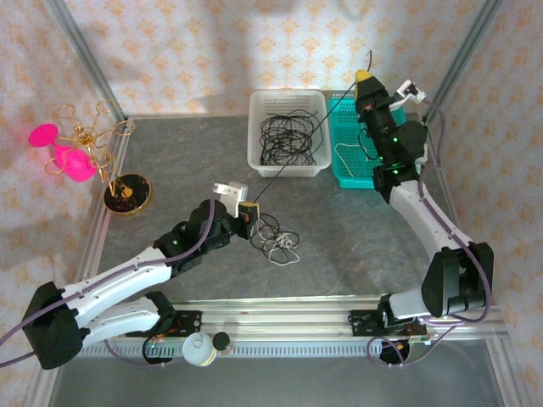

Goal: Untangle the cables

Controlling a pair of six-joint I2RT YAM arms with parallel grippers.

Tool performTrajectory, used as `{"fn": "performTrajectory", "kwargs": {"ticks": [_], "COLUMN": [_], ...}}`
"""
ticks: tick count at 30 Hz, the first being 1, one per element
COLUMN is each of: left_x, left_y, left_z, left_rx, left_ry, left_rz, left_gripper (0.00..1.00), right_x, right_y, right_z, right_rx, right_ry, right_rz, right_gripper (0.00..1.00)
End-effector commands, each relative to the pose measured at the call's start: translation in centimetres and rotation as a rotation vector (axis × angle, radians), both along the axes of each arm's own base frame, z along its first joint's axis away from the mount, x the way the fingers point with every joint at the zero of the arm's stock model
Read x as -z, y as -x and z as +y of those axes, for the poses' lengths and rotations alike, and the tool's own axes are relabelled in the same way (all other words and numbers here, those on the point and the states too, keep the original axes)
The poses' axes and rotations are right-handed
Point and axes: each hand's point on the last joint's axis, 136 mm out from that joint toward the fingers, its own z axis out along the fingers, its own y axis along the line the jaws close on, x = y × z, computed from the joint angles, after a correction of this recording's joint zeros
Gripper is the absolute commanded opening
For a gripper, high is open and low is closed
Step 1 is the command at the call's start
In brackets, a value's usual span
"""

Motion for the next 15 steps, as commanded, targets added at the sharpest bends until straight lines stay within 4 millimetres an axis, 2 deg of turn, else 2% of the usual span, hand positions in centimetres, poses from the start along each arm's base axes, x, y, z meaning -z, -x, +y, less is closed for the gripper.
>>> {"fn": "performTrajectory", "kwargs": {"ticks": [1, 4, 8, 15], "left_x": [6.7, 6.8, 6.6, 5.3], "left_y": [1.5, 1.4, 1.2, 1.2], "left_z": [2.8, 2.6, 2.7, 3.0], "left_rx": [-0.055, -0.056, -0.065, -0.076], "left_ry": [-0.162, -0.162, -0.162, -0.146], "left_rz": [0.170, 0.171, 0.165, 0.138], "left_gripper": [0.00, 0.00, 0.00, 0.00], "right_x": [-5.9, -6.4, -7.1, -6.0], "right_y": [3.0, 3.2, 3.2, 2.9], "right_z": [-4.8, -4.5, -3.8, -3.9], "right_rx": [0.146, 0.068, 0.029, 0.074], "right_ry": [-0.093, -0.162, -0.141, -0.086], "right_rz": [-0.202, -0.209, -0.223, -0.213], "right_gripper": [0.00, 0.00, 0.00, 0.00]}}
